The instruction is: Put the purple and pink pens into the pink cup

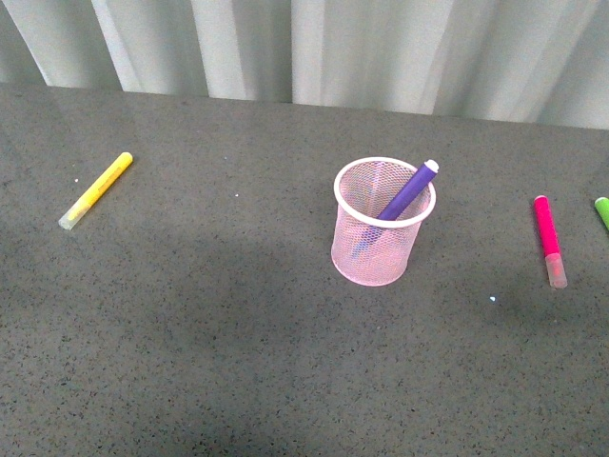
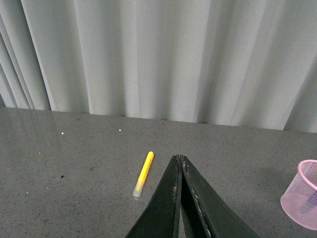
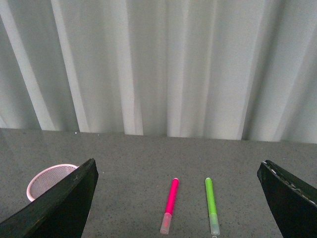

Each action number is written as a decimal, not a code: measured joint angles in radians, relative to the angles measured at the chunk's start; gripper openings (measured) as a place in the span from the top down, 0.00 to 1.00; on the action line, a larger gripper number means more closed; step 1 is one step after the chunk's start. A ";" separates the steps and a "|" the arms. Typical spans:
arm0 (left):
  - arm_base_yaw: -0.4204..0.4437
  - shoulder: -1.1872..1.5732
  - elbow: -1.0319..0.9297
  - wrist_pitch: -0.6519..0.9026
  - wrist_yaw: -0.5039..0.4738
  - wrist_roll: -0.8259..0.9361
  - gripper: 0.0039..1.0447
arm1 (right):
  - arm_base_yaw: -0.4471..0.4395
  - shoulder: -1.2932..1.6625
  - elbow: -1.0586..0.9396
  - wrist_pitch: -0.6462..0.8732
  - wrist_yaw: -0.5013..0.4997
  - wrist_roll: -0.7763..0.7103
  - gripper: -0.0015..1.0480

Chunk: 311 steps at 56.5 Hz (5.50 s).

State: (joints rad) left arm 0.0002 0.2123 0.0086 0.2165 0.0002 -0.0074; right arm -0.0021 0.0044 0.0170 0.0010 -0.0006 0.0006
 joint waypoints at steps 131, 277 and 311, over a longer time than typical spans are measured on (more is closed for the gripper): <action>0.000 -0.209 0.000 -0.216 0.000 0.003 0.06 | -0.001 2.033 1.090 0.008 0.018 0.166 0.07; 0.000 -0.209 0.000 -0.216 0.000 0.003 0.06 | -0.121 2.186 0.971 0.423 -0.097 0.267 0.89; 0.000 -0.209 0.000 -0.216 0.000 0.003 0.06 | 0.139 1.664 0.644 1.094 -0.354 0.246 0.89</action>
State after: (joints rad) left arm -0.0002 0.0032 0.0090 0.0006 -0.0002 -0.0048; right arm 0.1368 1.6680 0.6605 1.0950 -0.3546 0.2466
